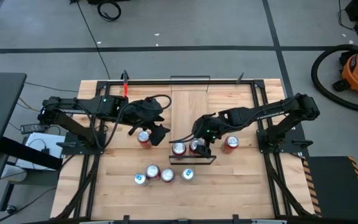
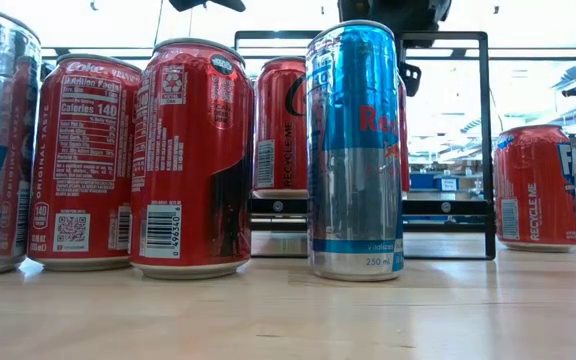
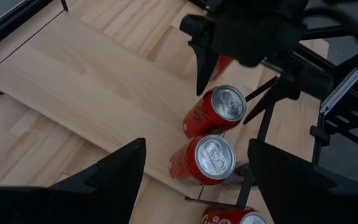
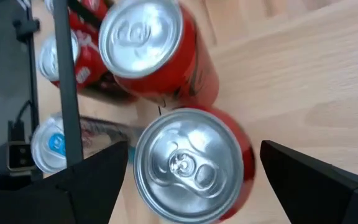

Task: Place canned beverage on shelf
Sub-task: Put the red black soda can on the shelf aligned with the other red black soda can, then put the left red soda can on the shelf

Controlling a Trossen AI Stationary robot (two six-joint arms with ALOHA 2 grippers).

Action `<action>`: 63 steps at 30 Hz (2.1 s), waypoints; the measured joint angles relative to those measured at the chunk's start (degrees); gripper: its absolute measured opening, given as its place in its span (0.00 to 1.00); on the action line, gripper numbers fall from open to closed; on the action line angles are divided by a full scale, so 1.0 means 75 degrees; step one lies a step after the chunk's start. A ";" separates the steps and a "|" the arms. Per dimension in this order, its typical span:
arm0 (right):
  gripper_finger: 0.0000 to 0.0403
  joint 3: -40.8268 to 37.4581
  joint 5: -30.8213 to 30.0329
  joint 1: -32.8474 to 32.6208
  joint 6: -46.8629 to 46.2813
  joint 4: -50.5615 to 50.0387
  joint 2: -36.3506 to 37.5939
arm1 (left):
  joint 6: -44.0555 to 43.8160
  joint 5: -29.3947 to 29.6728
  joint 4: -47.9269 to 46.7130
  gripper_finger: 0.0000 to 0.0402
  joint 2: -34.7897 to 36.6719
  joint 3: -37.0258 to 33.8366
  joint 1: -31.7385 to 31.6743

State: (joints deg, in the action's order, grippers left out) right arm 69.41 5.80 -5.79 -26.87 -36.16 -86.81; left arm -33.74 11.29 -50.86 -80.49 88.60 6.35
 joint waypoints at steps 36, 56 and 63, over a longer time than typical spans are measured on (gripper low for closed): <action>0.93 -0.1134 0.0068 0.1056 0.1090 0.0406 0.0158 | 0.0000 0.0003 0.0039 0.73 -0.0003 0.0000 -0.0003; 0.93 -0.0574 -0.0428 0.1207 0.1401 -0.0622 0.0653 | -0.0287 -0.0839 -0.1535 0.73 -0.0174 0.0000 0.0338; 0.93 -0.0352 -0.0965 0.1167 0.1589 -0.0621 0.1468 | 0.0328 -0.0772 -0.2590 0.73 -0.0548 -0.0085 0.0436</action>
State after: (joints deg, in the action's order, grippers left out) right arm 66.77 -1.44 2.96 -14.96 -40.82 -75.80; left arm -31.28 5.50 -70.29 -84.60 87.96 9.62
